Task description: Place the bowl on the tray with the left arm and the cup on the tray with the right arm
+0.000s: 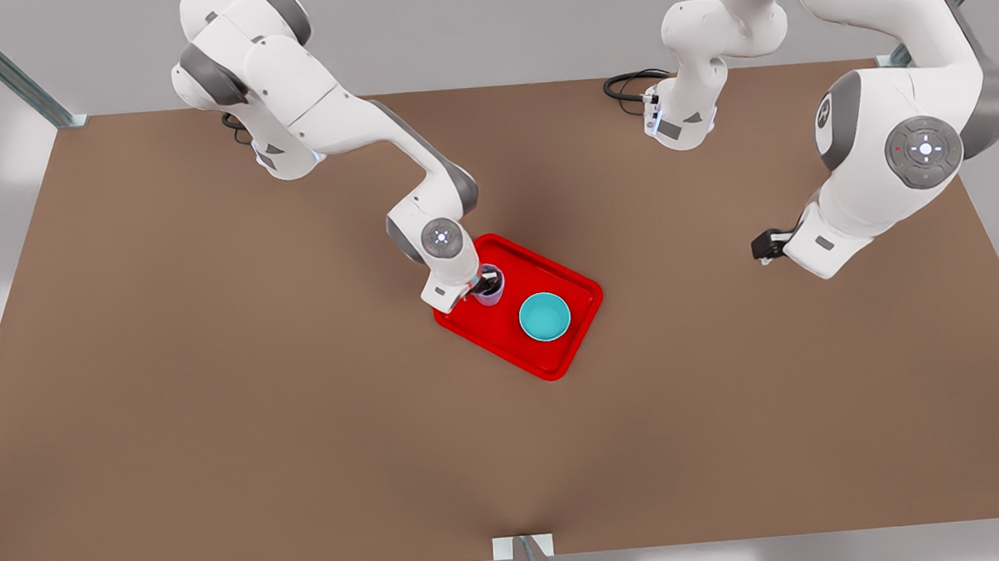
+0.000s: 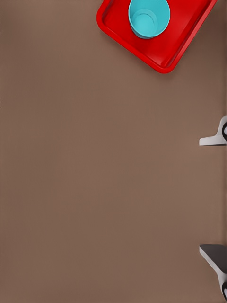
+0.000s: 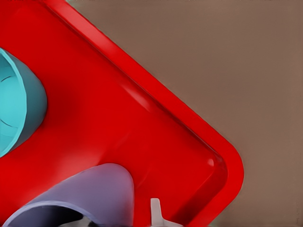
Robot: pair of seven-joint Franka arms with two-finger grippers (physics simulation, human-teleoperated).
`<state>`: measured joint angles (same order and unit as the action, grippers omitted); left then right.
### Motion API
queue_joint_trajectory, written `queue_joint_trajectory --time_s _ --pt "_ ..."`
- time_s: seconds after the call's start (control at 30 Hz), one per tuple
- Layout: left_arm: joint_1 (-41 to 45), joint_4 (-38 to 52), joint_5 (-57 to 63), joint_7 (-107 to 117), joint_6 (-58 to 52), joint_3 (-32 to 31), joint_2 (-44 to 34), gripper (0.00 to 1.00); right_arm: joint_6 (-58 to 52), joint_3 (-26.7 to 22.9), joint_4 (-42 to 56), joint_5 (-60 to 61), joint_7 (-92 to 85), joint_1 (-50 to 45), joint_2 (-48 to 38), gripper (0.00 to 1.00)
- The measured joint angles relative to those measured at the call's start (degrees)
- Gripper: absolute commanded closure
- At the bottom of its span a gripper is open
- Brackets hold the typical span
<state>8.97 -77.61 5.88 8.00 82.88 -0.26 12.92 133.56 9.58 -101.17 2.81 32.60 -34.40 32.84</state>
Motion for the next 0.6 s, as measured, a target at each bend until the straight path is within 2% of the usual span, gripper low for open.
queue_joint_trajectory --time_s 0.17,0.2,0.23,0.3,0.33,0.37,0.4,0.43,0.5,0.6 --pt "0.0 0.09 0.0 0.0 0.0 0.0 -0.18 0.0 -4.31 -0.16 0.09 0.31 -0.37 0.81 -5.19 0.36" --pt "0.0 0.09 0.0 0.0 0.0 0.0 -0.18 0.0 -5.89 -0.17 0.49 0.37 -0.8 2.11 -7.21 0.28" --pt "0.0 0.09 0.0 0.0 0.0 0.0 -0.26 0.0 -7.84 -0.61 0.63 0.38 -1.21 4.53 -10.24 0.0" --pt "-0.01 0.09 0.0 -0.13 0.0 0.0 -0.3 0.0 -12.29 -2.54 2.32 -0.07 -0.84 9.07 -15.92 0.0" --pt "-0.04 0.09 -0.01 -0.33 0.0 0.0 -0.18 0.0 -16.12 -6.59 2.93 0.0 -1.27 10.24 -17.52 0.0" --pt "-0.01 0.09 -0.03 -0.27 0.0 0.0 -0.09 0.0 -26.96 -10.65 6.33 -0.23 -2.98 10.57 -17.48 0.0" --pt "-0.03 0.09 -0.04 -0.26 0.0 -0.05 -0.09 0.0 -29.26 -13.17 7.11 -0.21 -11.91 12.97 -17.71 0.0" --pt "0.02 0.09 -0.05 -0.34 0.0 -0.09 -0.09 0.0 -29.4 -13.16 7.62 0.36 -22.05 20.83 -18.21 0.0" --pt "-0.07 0.09 -0.08 -0.43 0.0 -0.09 0.0 0.0 -29.49 -8.36 9.74 0.03 -28.84 31.16 -19.09 0.0" --pt "0.0 0.09 -0.09 -0.44 0.0 -0.09 0.0 0.0 -33.5 -9.5 12.75 -0.08 -33.2 33.29 -18.64 0.0"
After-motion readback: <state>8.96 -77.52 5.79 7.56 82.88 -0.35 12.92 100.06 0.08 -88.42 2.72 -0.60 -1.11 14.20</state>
